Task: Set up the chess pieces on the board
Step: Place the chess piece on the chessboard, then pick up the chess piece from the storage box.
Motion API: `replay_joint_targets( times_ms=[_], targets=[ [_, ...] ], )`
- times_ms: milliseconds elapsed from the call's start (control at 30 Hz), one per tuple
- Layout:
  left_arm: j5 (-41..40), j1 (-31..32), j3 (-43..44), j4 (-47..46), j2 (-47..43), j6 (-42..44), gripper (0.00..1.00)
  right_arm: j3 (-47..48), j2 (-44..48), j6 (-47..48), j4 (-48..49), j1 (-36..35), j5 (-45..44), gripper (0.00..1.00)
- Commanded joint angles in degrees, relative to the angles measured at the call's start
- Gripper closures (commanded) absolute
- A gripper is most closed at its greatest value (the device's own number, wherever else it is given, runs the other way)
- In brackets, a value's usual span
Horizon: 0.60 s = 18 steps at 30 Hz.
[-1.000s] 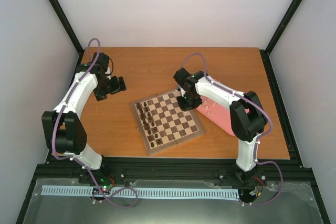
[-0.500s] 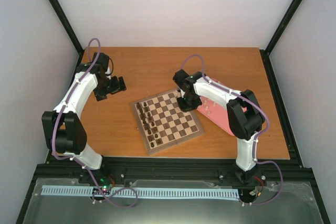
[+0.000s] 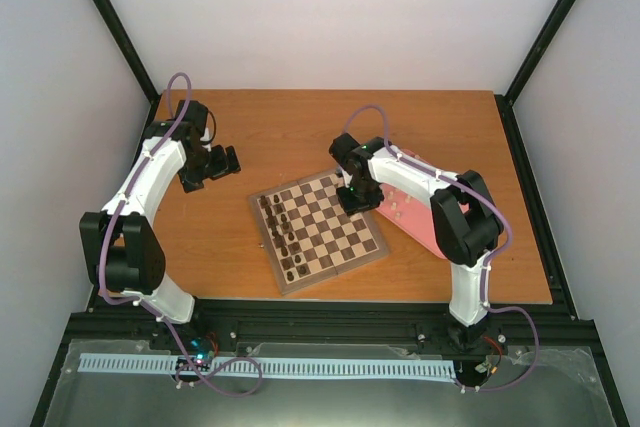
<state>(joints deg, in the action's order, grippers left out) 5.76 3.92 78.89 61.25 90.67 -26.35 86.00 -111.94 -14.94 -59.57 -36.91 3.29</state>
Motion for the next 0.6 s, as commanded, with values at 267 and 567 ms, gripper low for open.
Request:
replay_joint_targets(
  times_ms=[267,567],
  targets=[
    [-0.2,0.4,-0.4,-0.7,-0.4,0.7,0.00,3.5,7.9,2.8,-5.5,-0.6,1.0,0.32],
    [0.5,0.3,0.1,-0.3,-1.2,0.5,0.00,10.2,10.2,3.1,-8.1,4.1,-2.8,0.17]
  ],
)
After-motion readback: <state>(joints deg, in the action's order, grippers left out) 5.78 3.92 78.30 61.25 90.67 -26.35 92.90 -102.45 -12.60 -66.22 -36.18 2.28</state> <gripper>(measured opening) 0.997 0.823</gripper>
